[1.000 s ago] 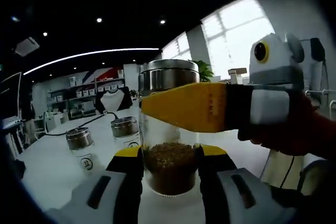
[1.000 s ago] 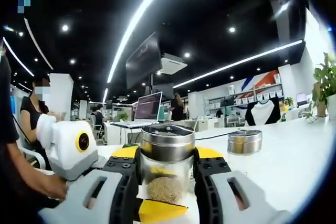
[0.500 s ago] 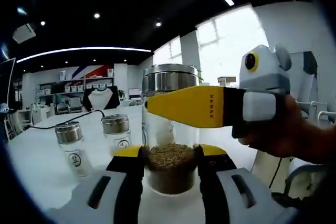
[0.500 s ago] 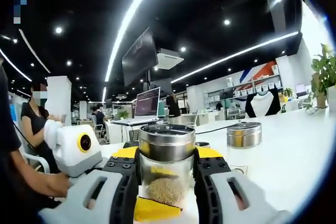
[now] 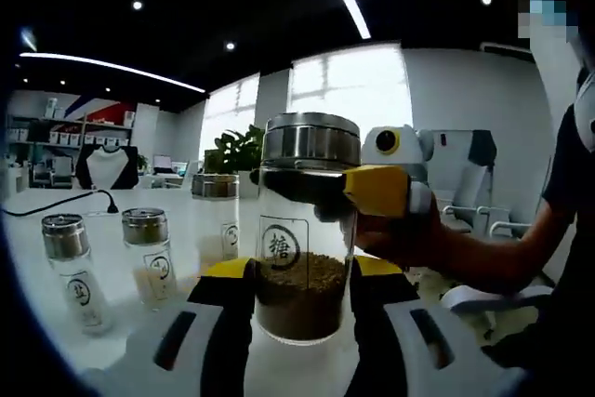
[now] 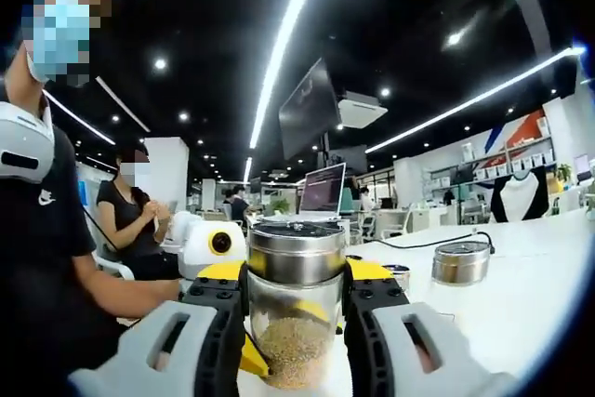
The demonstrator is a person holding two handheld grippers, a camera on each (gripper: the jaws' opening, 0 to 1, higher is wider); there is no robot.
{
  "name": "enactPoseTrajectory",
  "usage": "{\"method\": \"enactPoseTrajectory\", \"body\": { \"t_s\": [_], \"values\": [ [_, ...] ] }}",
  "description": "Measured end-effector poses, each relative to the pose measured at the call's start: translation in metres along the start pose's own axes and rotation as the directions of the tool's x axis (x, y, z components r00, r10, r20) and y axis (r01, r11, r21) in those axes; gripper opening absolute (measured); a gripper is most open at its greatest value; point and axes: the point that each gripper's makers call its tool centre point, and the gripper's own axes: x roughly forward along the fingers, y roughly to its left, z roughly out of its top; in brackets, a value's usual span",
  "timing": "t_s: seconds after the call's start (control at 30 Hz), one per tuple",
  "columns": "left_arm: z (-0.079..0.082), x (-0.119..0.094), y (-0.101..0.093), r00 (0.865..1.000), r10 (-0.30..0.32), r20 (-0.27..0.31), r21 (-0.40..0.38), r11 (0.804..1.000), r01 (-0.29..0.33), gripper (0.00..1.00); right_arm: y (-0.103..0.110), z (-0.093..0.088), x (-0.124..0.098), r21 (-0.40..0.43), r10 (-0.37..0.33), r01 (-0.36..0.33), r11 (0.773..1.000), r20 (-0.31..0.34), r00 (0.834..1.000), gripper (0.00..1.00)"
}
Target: Rotate the seasoning bottle until the label or dispensing opening points toward the visible target arrow and the bottle remains upright within the marked orientation range
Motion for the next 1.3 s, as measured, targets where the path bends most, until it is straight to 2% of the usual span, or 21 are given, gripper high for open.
{"method": "enactPoseTrajectory", "body": {
  "t_s": [0.07,0.17,0.3,0.37,0.47,0.57,0.67,0.73,0.77,0.8,0.83,0.87,0.93,0.97,1.0,1.03,1.13,1.17,1.23,1.27,1.3],
  "values": [
    [0.003,0.0,-0.008,0.998,-0.055,0.01,-0.009,0.998,0.055,0.43,0.007,0.005,-0.003,0.023,0.057,-0.058,0.998,0.035,0.998,0.38],
    [0.006,0.001,-0.018,0.993,-0.121,0.015,-0.011,0.993,0.121,0.43,0.011,0.009,-0.009,0.066,0.105,-0.11,0.992,0.07,0.992,0.38],
    [0.005,0.003,-0.019,0.991,-0.133,0.003,-0.023,0.991,0.133,0.42,0.01,0.008,-0.013,0.073,0.11,-0.115,0.991,0.069,0.991,0.38],
    [0.004,0.006,-0.016,0.995,-0.099,0.0,-0.027,0.995,0.099,0.42,0.005,0.007,-0.013,0.087,0.078,-0.084,0.993,0.067,0.995,0.38],
    [0.003,0.008,-0.006,1.0,-0.01,0.003,0.018,1.0,0.01,0.41,-0.006,0.004,-0.013,0.094,0.021,-0.026,0.995,0.056,0.998,0.38],
    [-0.003,0.009,0.001,0.997,0.067,-0.033,0.032,0.997,-0.066,0.4,-0.012,-0.002,-0.009,0.095,-0.017,0.013,0.995,0.036,0.999,0.38],
    [-0.006,0.01,0.005,0.989,0.14,-0.05,0.059,0.989,-0.137,0.4,-0.01,-0.005,-0.004,0.044,-0.033,0.032,0.999,0.03,0.999,0.39],
    [-0.004,0.009,0.013,0.975,0.219,-0.024,0.11,0.97,-0.216,0.4,-0.012,-0.004,0.001,0.006,-0.072,0.072,0.997,0.026,0.997,0.39],
    [-0.004,0.008,0.015,0.972,0.234,-0.022,0.117,0.966,-0.23,0.4,-0.013,-0.004,0.002,0.002,-0.084,0.084,0.996,0.024,0.996,0.4],
    [-0.003,0.007,0.02,0.958,0.285,-0.02,0.136,0.95,-0.28,0.4,-0.015,-0.005,0.005,-0.001,-0.108,0.108,0.994,0.022,0.994,0.4],
    [-0.003,0.006,0.022,0.95,0.311,-0.02,0.146,0.941,-0.304,0.4,-0.017,-0.005,0.008,-0.012,-0.132,0.132,0.991,0.028,0.991,0.4],
    [-0.002,0.004,0.026,0.935,0.354,-0.017,0.172,0.922,-0.347,0.4,-0.02,-0.007,0.01,-0.017,-0.16,0.161,0.987,0.033,0.987,0.4],
    [-0.002,0.001,0.032,0.914,0.406,-0.005,0.203,0.895,-0.396,0.4,-0.023,-0.009,0.014,-0.025,-0.196,0.196,0.98,0.029,0.98,0.4],
    [-0.001,-0.001,0.034,0.898,0.439,0.008,0.229,0.874,-0.429,0.4,-0.024,-0.01,0.017,-0.035,-0.217,0.218,0.975,0.022,0.976,0.4],
    [0.0,-0.002,0.036,0.89,0.455,0.013,0.235,0.864,-0.445,0.4,-0.025,-0.011,0.018,-0.042,-0.234,0.234,0.971,0.017,0.972,0.4],
    [-0.001,-0.005,0.04,0.875,0.484,0.014,0.227,0.851,-0.474,0.4,-0.025,-0.012,0.021,-0.043,-0.248,0.248,0.968,0.013,0.969,0.4],
    [0.001,-0.01,0.043,0.855,0.517,0.032,0.262,0.821,-0.507,0.4,-0.024,-0.013,0.026,-0.074,-0.274,0.274,0.959,0.011,0.962,0.4],
    [0.002,-0.012,0.045,0.841,0.539,0.042,0.279,0.802,-0.528,0.4,-0.024,-0.013,0.027,-0.071,-0.281,0.281,0.957,0.01,0.96,0.39],
    [0.003,-0.015,0.047,0.82,0.569,0.054,0.29,0.777,-0.559,0.4,-0.025,-0.013,0.028,-0.062,-0.299,0.299,0.952,0.011,0.954,0.39],
    [0.004,-0.017,0.049,0.812,0.581,0.062,0.3,0.765,-0.57,0.4,-0.026,-0.013,0.028,-0.053,-0.31,0.311,0.949,0.014,0.951,0.39],
    [0.004,-0.016,0.049,0.811,0.581,0.06,0.304,0.764,-0.569,0.4,-0.027,-0.013,0.028,-0.048,-0.319,0.319,0.947,0.014,0.948,0.39]
  ]
}}
